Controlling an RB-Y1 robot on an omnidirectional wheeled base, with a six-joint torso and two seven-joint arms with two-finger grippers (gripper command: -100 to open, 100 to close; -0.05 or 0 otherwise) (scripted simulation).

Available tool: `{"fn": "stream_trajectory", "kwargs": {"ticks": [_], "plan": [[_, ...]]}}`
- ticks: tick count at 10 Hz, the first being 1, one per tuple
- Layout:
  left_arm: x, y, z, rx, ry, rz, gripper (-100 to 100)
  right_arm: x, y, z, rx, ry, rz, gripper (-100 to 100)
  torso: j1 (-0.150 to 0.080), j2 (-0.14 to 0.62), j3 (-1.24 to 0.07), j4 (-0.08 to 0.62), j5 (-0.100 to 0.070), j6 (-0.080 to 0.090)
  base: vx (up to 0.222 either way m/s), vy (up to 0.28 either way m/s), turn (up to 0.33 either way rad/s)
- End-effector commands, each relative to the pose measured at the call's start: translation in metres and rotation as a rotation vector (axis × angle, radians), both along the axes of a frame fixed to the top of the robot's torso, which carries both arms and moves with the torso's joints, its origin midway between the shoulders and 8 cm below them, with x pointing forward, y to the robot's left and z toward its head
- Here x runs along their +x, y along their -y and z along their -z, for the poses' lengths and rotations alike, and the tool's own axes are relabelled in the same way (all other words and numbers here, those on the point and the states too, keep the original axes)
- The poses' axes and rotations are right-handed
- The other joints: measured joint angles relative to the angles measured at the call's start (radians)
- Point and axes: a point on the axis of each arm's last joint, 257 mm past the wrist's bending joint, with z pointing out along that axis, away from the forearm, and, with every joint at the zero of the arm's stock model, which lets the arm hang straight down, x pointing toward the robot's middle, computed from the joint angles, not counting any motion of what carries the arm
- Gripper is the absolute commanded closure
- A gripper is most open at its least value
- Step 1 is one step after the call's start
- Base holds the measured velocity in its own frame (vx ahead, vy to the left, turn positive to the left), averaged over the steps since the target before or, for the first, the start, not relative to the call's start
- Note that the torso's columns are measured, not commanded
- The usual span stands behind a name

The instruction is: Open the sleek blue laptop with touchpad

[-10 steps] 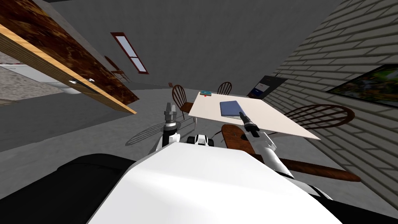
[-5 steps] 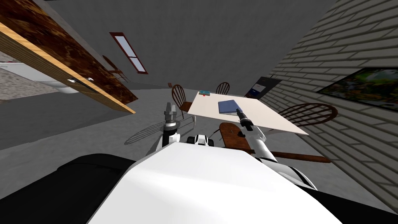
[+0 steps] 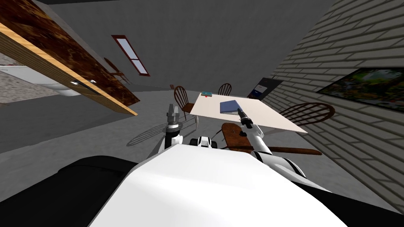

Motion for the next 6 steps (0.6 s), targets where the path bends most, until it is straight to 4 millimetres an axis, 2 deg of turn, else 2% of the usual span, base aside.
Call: {"fn": "stream_trajectory", "kwargs": {"ticks": [1, 2, 4, 5, 6], "plan": [[0.000, 0.000, 0.000, 0.000, 0.000, 0.000, 0, 0.011, -0.002, 0.005, 0.011, -0.016, 0.010, -100, 0.003, -0.003, -0.003, 0.000, 0.004, 0.000, -0.024, -0.012, 0.019], [0.000, 0.000, 0.000, 0.000, 0.000, 0.000, 0, 0.028, -0.026, 0.006, 0.003, -0.021, -0.008, -100, 0.005, -0.006, -0.006, -0.001, 0.005, 0.002, -0.092, -0.077, -0.075], [0.000, 0.000, 0.000, 0.000, 0.000, 0.000, 0, 0.045, -0.032, -0.012, 0.009, 0.001, -0.015, -100, 0.003, -0.001, -0.003, 0.000, 0.005, 0.003, -0.081, -0.051, -0.003], [0.000, 0.000, 0.000, 0.000, 0.000, 0.000, 0, 0.045, -0.030, -0.004, 0.014, -0.017, -0.007, -100, 0.006, -0.003, -0.006, 0.001, 0.009, 0.002, -0.022, 0.015, -0.005], [0.000, 0.000, 0.000, 0.000, 0.000, 0.000, 0, 0.060, -0.056, -0.001, 0.003, -0.030, -0.028, -100, 0.010, -0.006, -0.009, 0.001, 0.012, 0.002, -0.096, -0.065, -0.087]]}}
